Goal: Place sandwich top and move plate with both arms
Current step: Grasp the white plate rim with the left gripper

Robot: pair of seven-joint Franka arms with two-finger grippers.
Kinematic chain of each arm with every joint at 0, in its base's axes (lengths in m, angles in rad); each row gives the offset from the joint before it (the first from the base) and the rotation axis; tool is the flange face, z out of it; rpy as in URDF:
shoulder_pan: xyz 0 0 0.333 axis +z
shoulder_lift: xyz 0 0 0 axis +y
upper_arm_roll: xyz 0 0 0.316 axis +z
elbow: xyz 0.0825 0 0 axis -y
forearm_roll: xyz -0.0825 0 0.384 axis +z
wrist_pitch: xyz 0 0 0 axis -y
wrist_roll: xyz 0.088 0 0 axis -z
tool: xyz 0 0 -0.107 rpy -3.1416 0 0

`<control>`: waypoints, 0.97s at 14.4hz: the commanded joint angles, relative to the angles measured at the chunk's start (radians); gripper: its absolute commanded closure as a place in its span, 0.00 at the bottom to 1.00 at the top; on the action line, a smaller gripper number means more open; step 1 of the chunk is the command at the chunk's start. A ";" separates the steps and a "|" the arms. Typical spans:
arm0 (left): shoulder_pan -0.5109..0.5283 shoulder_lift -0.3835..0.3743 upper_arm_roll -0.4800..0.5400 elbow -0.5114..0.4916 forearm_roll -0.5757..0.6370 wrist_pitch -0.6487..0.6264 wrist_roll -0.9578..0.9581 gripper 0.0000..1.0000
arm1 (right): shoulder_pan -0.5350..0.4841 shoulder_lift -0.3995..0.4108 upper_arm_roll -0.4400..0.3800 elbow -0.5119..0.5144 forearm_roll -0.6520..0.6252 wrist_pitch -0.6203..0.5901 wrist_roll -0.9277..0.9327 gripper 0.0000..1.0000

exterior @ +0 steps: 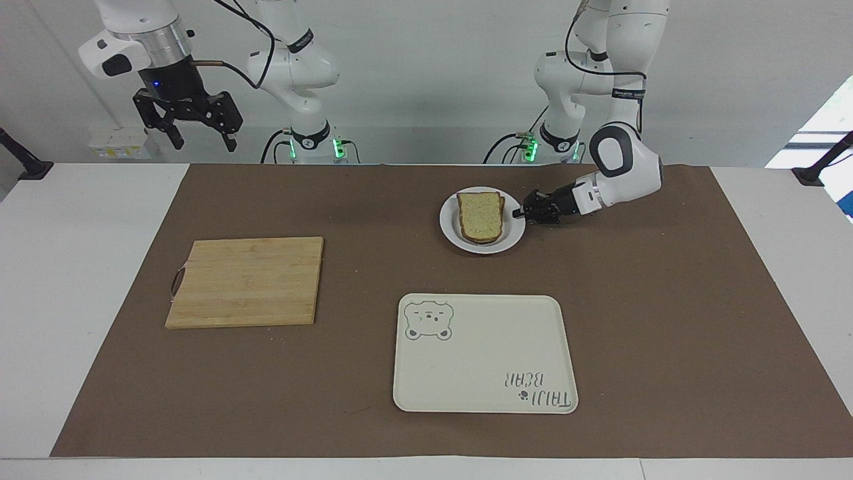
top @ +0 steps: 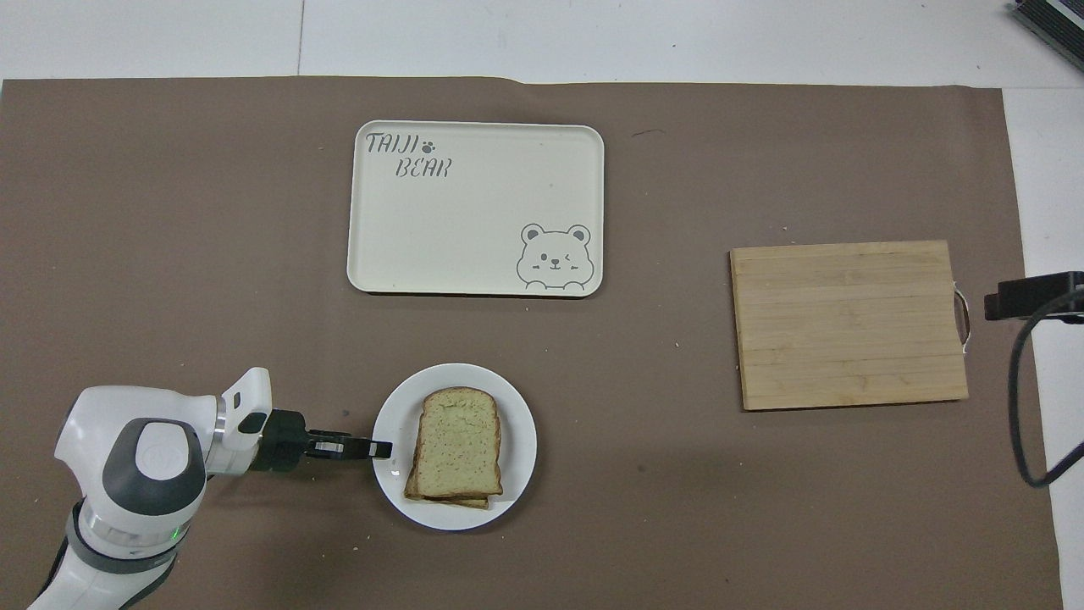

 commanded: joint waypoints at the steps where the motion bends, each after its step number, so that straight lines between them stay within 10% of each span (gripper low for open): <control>1: -0.037 -0.009 0.012 -0.018 -0.025 0.025 0.020 0.92 | -0.015 -0.016 0.012 -0.024 -0.017 0.015 0.021 0.00; 14: 0.017 0.006 0.018 0.102 -0.025 -0.102 -0.099 1.00 | -0.012 -0.014 0.005 -0.021 0.000 0.003 0.019 0.00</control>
